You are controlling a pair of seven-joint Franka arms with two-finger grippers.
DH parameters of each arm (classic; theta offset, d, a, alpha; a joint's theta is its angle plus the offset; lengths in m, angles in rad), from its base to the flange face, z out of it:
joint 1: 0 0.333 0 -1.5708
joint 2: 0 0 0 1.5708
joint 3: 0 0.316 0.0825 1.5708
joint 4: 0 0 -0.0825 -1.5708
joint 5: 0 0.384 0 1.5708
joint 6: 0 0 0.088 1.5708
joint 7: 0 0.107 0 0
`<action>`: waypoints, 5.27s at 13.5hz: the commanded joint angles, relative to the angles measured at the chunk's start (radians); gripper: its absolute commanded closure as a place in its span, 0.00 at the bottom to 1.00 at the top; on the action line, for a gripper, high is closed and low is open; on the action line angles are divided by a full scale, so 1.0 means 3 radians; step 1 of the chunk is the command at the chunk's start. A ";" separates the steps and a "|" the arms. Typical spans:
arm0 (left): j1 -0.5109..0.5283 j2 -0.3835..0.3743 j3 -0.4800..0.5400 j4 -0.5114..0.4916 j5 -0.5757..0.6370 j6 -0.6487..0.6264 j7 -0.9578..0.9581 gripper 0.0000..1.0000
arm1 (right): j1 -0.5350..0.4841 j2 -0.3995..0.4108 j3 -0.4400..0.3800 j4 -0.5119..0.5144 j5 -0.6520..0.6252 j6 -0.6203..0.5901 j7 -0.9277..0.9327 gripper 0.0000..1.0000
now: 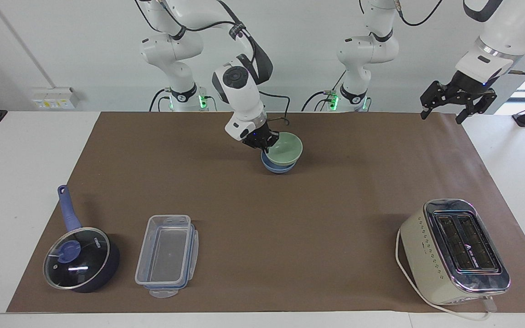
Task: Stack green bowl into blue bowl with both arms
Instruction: 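Lift the green bowl and carry it over the blue bowl with the right gripper, then lower the green bowl into the blue bowl with the right gripper, then open the right gripper and withdraw it from the stacked bowls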
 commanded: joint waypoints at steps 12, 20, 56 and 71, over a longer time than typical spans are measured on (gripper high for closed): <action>0.0022 0.0020 -0.0019 0.0081 0.0072 -0.0083 0.0021 0.00 | 0.0007 -0.0101 -0.0014 -0.0191 -0.0243 0.0061 0.0105 1.00; 0.0022 0.0020 -0.0019 0.0076 0.0072 -0.0083 0.0021 0.00 | 0.0093 -0.0101 -0.0009 -0.0232 -0.0300 0.0220 0.0244 1.00; 0.0022 0.0015 -0.0019 0.0081 0.0072 -0.0083 0.0021 0.00 | -0.0632 -0.0377 -0.0065 0.0815 -0.1148 -0.1139 0.0229 0.00; 0.0022 -0.0001 -0.0019 0.0065 0.0072 -0.0103 -0.0076 0.00 | -0.1083 -0.0770 -0.0775 0.1865 -0.0913 -0.2520 -0.0229 0.00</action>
